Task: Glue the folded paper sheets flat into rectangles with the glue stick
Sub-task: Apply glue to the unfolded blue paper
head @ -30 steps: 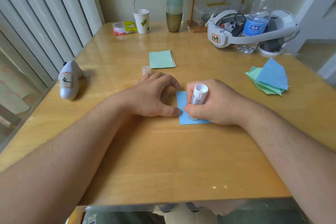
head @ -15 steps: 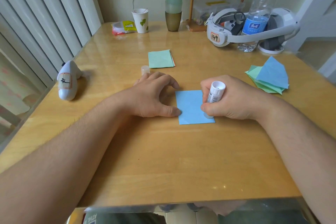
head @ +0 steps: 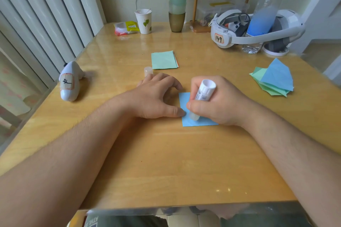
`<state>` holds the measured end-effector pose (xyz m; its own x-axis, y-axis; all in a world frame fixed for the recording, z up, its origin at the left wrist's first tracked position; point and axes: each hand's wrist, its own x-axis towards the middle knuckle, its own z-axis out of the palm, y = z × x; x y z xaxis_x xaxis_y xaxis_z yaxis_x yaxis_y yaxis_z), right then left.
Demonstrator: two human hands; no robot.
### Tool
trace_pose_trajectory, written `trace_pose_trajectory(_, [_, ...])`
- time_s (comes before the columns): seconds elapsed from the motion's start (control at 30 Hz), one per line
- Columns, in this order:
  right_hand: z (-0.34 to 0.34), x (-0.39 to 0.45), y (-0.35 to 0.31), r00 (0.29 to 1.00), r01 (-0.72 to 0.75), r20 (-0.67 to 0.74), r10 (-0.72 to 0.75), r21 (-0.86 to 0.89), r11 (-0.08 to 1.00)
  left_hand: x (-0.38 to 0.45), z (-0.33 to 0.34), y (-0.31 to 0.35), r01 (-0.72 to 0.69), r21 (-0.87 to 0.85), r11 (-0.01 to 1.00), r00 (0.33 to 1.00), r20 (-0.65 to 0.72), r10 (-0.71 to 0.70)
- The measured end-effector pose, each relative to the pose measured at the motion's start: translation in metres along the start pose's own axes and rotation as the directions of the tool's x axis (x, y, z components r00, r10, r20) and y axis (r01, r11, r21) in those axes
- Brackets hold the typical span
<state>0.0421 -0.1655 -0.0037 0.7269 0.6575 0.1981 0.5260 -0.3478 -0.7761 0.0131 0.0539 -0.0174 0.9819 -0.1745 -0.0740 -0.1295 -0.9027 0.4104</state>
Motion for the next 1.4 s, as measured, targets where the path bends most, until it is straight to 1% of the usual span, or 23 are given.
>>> trace_pose_trajectory(0.1, [0.007,0.0,-0.003,0.999,0.001,0.036,0.0,-0.028,1.0,-0.001,0.0,0.001,-0.004,0.024,1.0,1.0,0.004,0.004])
trace_pose_trajectory(0.33, [0.009,-0.001,-0.007,0.993,-0.063,0.09,0.072,-0.098,0.993,-0.001,0.001,-0.001,-0.012,0.032,0.999,1.0,-0.004,0.012])
trace_pose_trajectory(0.5, [-0.001,-0.004,-0.01,0.981,-0.09,0.157,0.109,-0.126,0.988,-0.001,0.001,-0.001,-0.012,0.019,1.0,1.0,-0.009,0.012])
trace_pose_trajectory(0.63, [-0.012,-0.009,-0.007,0.971,-0.129,0.187,0.148,-0.114,0.985,-0.001,0.001,-0.002,-0.013,0.018,1.0,1.0,-0.004,0.013])
trace_pose_trajectory(0.83, [-0.026,-0.012,-0.004,0.956,-0.178,0.213,0.2,-0.119,0.977,-0.001,0.0,-0.002,-0.016,0.015,1.0,1.0,0.004,0.016])
trace_pose_trajectory(1.1, [-0.04,-0.015,0.001,0.938,-0.19,0.256,0.234,-0.183,0.965,-0.001,0.0,-0.003,-0.028,0.015,0.999,1.0,0.005,0.028])
trace_pose_trajectory(1.27, [-0.046,-0.014,0.006,0.942,-0.191,0.233,0.243,-0.225,0.955,-0.002,0.0,-0.003,-0.036,0.009,0.999,0.999,0.007,0.036])
trace_pose_trajectory(1.3, [-0.046,-0.013,0.007,0.957,-0.18,0.194,0.215,-0.184,0.966,-0.002,0.0,-0.003,-0.034,0.006,0.999,0.999,0.01,0.034])
trace_pose_trajectory(1.37, [-0.049,-0.009,0.012,0.991,-0.124,0.051,0.124,-0.02,0.992,-0.002,0.0,-0.002,-0.03,0.005,1.0,0.999,0.012,0.03])
trace_pose_trajectory(1.4, [-0.049,-0.006,0.015,0.996,-0.084,-0.022,0.085,0.064,0.994,-0.002,0.0,-0.002,-0.025,0.01,1.0,1.0,0.01,0.025])
